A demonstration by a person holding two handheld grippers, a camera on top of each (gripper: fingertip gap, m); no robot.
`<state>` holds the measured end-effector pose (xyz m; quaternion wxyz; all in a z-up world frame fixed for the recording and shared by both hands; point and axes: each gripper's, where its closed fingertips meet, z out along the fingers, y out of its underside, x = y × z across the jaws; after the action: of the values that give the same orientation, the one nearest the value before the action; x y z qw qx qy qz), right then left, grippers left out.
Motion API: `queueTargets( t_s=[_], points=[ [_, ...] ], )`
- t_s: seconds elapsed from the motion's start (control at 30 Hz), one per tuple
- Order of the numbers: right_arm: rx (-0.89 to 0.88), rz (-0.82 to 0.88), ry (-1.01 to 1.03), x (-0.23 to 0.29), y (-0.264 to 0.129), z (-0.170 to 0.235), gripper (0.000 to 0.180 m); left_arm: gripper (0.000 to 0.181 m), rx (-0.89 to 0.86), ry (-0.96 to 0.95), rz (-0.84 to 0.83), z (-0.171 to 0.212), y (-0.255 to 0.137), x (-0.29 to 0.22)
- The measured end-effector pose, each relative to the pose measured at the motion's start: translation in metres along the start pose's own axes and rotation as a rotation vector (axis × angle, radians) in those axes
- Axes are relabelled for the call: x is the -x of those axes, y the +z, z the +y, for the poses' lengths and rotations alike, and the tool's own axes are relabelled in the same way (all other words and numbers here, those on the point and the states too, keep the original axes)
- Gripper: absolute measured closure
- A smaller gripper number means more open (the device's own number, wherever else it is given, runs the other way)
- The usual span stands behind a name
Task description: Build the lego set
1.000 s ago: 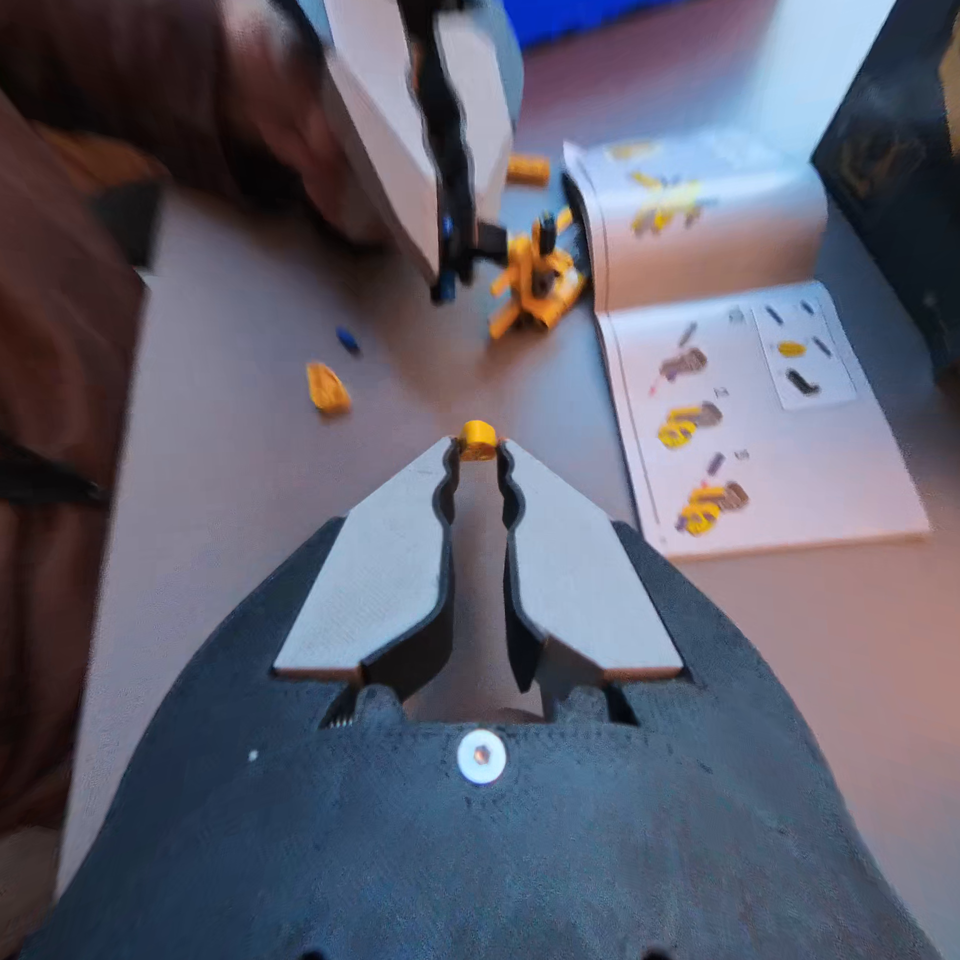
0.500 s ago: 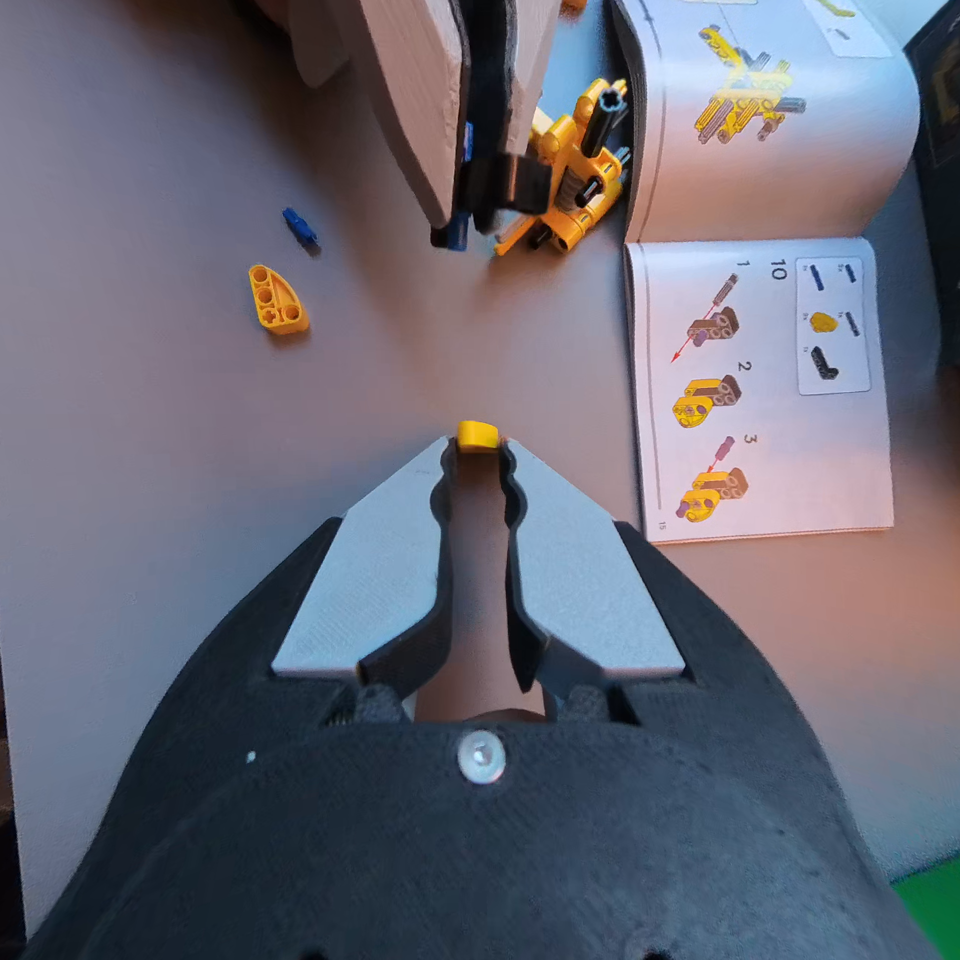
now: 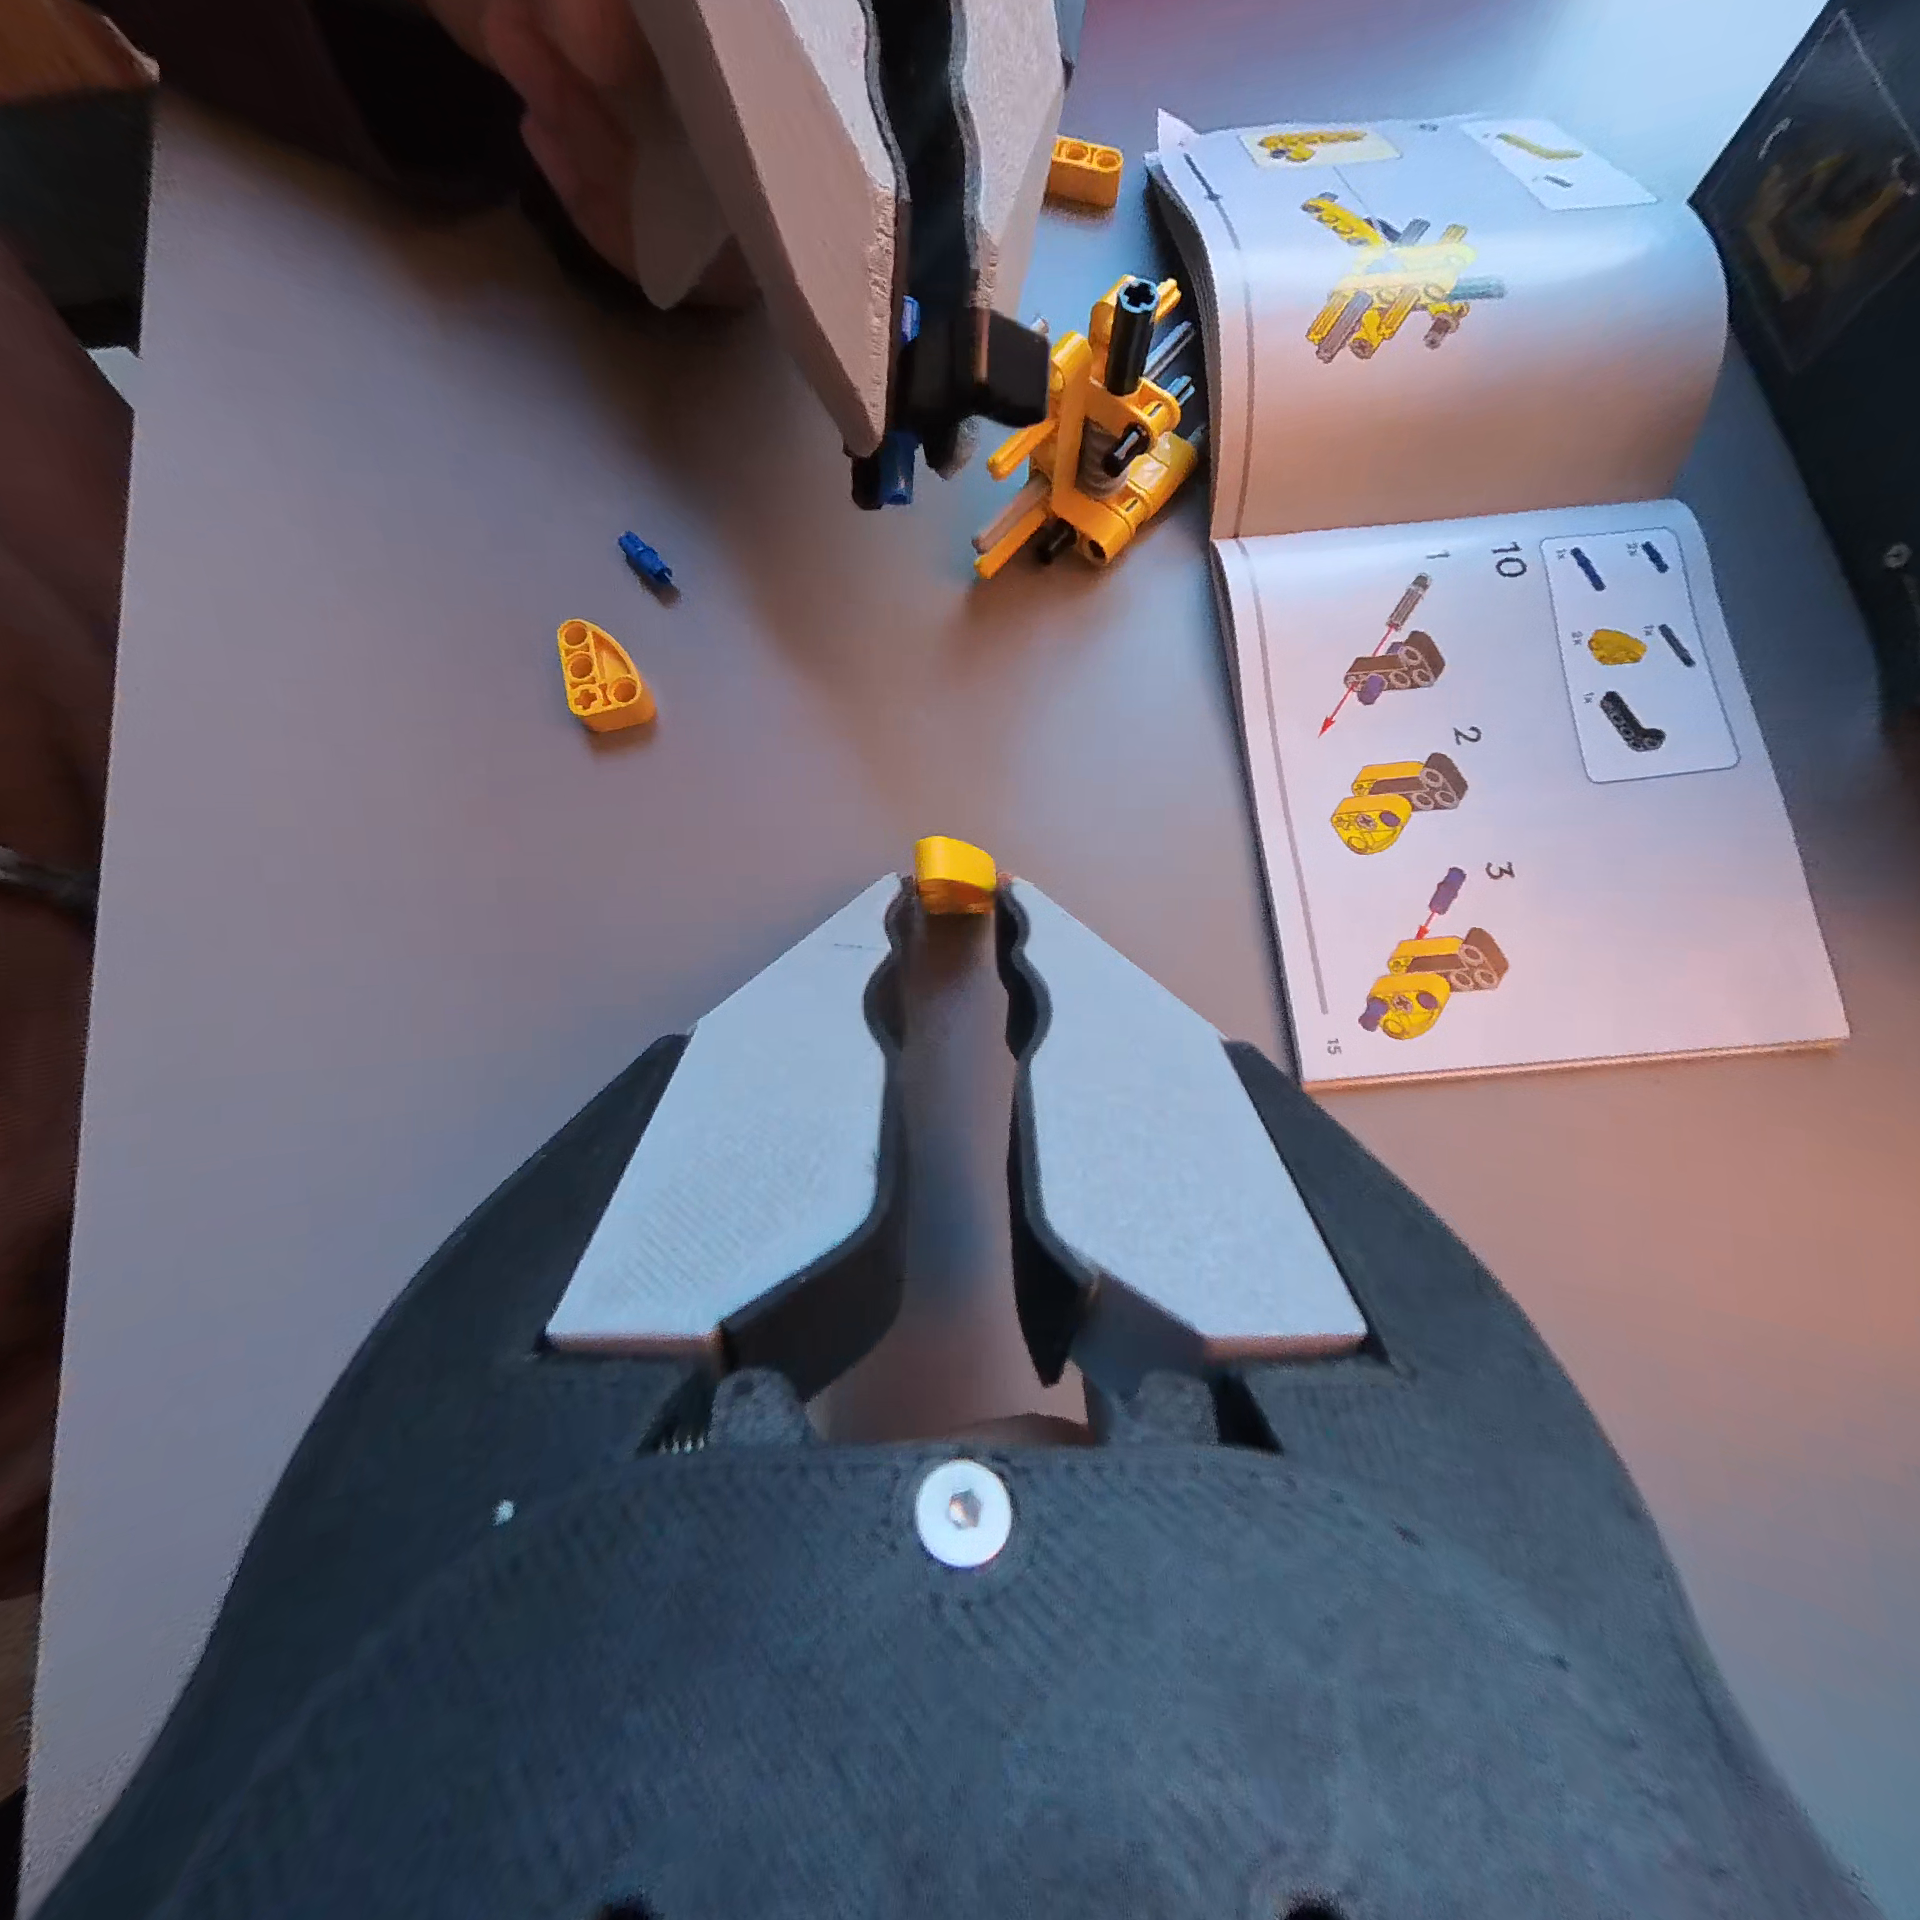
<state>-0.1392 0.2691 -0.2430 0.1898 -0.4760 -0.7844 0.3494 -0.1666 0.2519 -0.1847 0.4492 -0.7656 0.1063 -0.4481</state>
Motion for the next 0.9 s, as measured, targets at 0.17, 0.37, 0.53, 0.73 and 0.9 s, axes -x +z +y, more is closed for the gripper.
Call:
queueTargets(
  t_s=[0.17, 0.37, 0.53, 0.73, 0.9],
  points=[
    [-0.049, -0.048, 0.012, 0.006, 0.005, -0.007, 0.169, 0.176, -0.007, -0.033, 0.023, 0.000, 0.001, -0.002],
    [-0.209, -0.215, 0.214, 0.014, -0.005, -0.035, 0.169, 0.176, -0.030, -0.084, 0.056, -0.003, 0.001, -0.003],
    [-0.287, -0.330, 0.345, 0.017, -0.013, -0.051, 0.169, 0.176, -0.054, -0.127, 0.084, -0.005, 0.004, -0.007],
    [-0.354, -0.429, 0.470, 0.014, -0.018, -0.057, 0.170, 0.175, -0.064, -0.167, 0.097, -0.004, 0.008, -0.010],
    [-0.374, -0.459, 0.509, 0.013, -0.017, -0.057, 0.170, 0.176, -0.103, -0.211, 0.113, -0.008, 0.008, -0.010]
  ],
)
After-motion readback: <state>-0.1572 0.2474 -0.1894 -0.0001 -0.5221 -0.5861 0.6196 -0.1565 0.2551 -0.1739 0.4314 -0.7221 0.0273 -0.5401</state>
